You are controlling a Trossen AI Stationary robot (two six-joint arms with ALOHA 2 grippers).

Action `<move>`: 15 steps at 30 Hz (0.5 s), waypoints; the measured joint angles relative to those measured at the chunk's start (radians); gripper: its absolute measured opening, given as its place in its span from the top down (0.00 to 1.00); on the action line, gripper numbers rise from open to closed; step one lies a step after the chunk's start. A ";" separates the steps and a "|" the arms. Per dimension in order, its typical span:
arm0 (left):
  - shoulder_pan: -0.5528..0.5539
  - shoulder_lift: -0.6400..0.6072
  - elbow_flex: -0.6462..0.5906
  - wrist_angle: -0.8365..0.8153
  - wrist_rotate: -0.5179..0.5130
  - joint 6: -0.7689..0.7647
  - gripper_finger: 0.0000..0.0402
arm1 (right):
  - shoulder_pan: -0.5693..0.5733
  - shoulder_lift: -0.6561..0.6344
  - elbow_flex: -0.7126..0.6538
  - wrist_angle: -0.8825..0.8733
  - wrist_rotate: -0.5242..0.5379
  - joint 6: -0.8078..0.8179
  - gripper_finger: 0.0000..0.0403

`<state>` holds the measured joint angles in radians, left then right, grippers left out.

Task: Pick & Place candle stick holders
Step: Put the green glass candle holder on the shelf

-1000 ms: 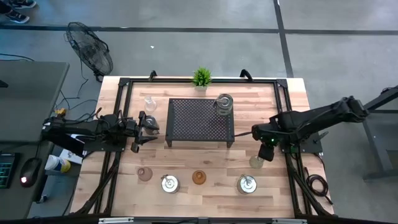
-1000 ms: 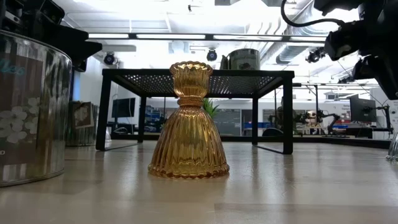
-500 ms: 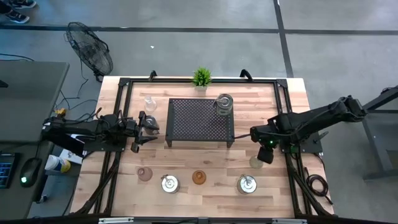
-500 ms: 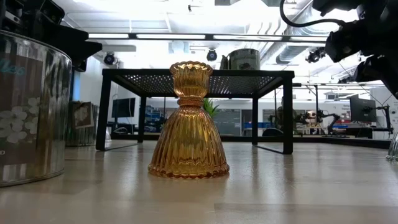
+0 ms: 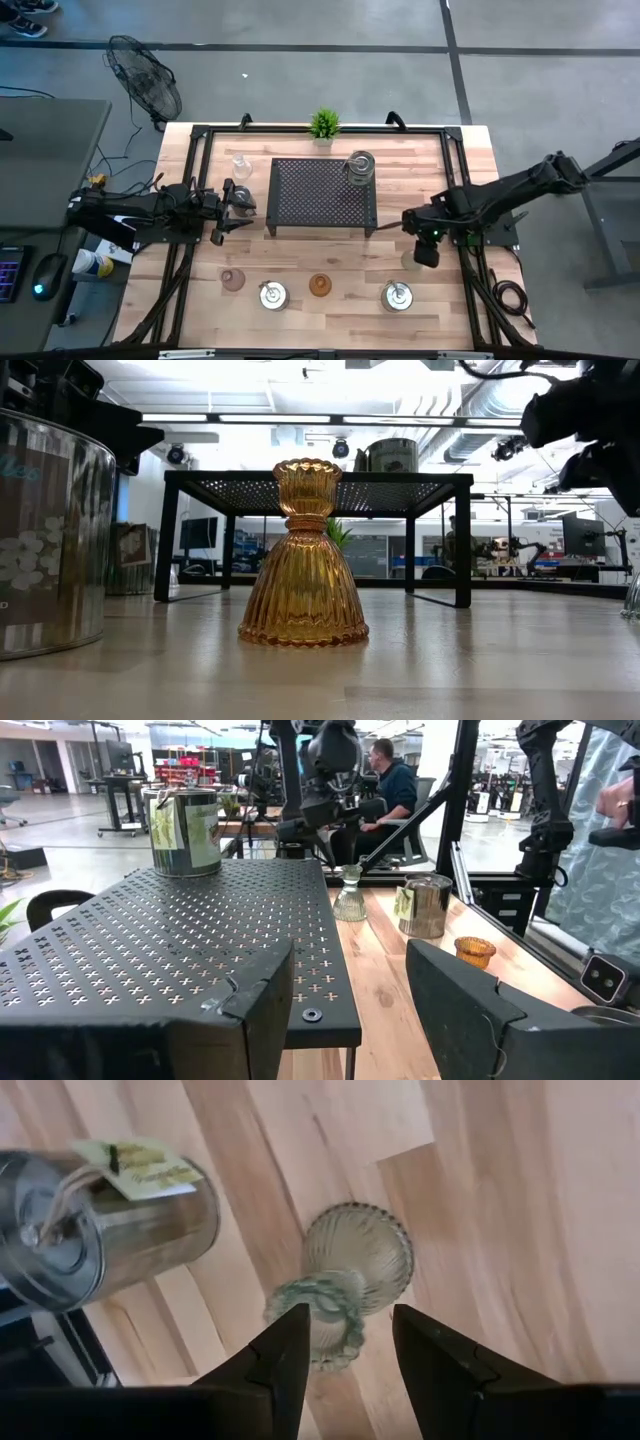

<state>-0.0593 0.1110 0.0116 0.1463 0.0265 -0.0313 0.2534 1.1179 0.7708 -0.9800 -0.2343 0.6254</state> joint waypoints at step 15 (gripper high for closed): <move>0.000 0.000 0.000 0.000 0.000 0.000 0.53 | 0.084 0.000 0.000 0.020 0.118 -0.059 0.66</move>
<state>-0.0593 0.1108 0.0116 0.1463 0.0265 -0.0315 0.3370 1.1179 0.7709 -0.9597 -0.1161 0.5667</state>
